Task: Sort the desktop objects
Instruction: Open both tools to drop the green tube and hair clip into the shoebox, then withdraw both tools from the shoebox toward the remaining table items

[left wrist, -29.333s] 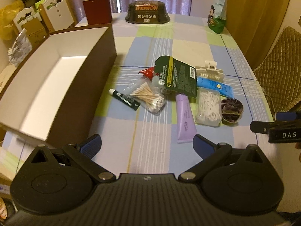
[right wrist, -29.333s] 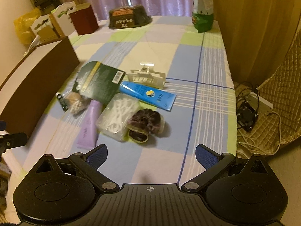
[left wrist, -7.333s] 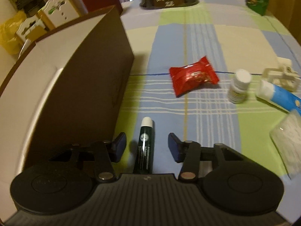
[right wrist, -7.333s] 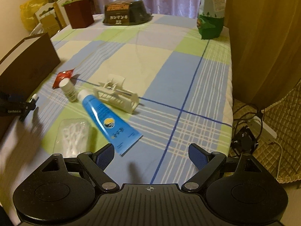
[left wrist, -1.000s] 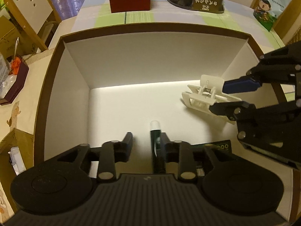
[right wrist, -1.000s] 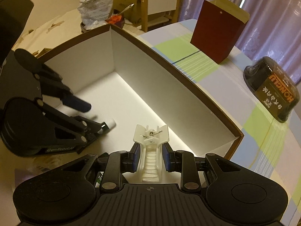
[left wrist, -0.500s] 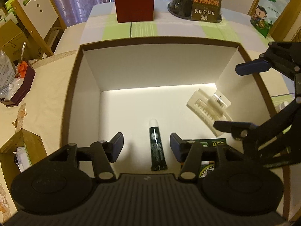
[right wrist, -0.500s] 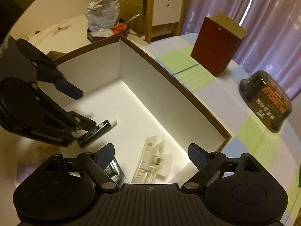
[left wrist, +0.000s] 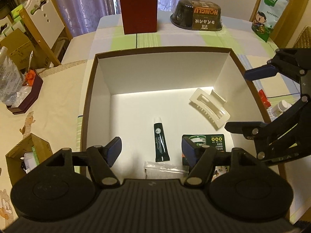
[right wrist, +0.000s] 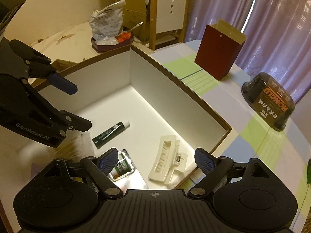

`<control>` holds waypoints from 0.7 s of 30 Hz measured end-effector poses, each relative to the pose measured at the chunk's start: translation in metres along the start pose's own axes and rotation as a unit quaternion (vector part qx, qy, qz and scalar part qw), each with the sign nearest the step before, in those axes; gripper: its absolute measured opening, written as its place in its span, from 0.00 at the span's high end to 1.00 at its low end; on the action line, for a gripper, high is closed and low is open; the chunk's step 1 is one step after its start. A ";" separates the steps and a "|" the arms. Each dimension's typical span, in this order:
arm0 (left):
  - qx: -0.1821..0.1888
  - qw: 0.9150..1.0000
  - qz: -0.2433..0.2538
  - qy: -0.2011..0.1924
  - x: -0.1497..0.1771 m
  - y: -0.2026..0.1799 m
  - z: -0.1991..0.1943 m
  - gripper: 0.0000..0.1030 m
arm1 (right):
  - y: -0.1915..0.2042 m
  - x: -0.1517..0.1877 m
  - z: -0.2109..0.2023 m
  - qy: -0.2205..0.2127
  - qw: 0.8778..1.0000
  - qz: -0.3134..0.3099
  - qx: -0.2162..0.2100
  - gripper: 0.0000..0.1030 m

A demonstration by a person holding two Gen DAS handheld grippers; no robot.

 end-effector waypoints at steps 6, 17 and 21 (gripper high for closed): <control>-0.006 1.000 0.000 -0.013 0.008 -0.005 -0.017 0.31 | 0.007 0.008 -0.014 -0.011 1.000 0.011 -0.001 0.14; -0.017 1.000 0.001 -0.025 0.027 -0.016 -0.046 0.26 | 0.018 0.021 -0.040 -0.018 0.999 0.044 -0.002 0.14; -0.023 0.999 0.000 -0.032 0.036 -0.019 -0.059 0.23 | 0.021 0.026 -0.052 -0.025 0.998 0.061 -0.003 0.14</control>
Point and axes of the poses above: each gripper's, at about its wrist camera, not at the fingertips, and z roughly the way its jaws point, y to its left, x to its underside, the point moved 1 cm from there along z, roughly the way its jaws point, and after that the axes turned 8 degrees about z, right-handed, at the moved point
